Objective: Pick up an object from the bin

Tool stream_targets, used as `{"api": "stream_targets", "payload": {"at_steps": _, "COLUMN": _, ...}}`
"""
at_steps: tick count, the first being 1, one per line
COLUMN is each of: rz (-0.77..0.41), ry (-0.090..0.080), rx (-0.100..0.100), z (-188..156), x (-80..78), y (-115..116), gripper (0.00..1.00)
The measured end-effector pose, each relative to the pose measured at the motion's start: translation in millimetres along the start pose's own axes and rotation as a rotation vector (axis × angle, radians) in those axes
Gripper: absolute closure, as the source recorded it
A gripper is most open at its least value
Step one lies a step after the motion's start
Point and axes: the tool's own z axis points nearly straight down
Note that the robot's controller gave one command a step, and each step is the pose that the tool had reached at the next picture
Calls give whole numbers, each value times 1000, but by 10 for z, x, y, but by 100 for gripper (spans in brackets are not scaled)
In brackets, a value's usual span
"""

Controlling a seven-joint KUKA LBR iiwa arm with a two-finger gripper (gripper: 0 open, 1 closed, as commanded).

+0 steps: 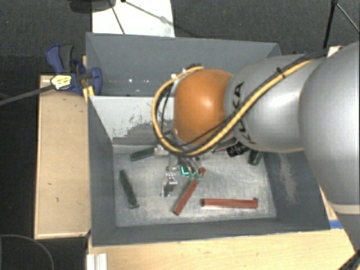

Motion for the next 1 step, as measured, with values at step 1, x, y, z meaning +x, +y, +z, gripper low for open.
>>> {"api": "stream_targets", "payload": {"at_steps": 1, "rz": 5, "ry": -8, "rx": -1, "z": -40, "x": -22, "y": -7, "gripper": 0}}
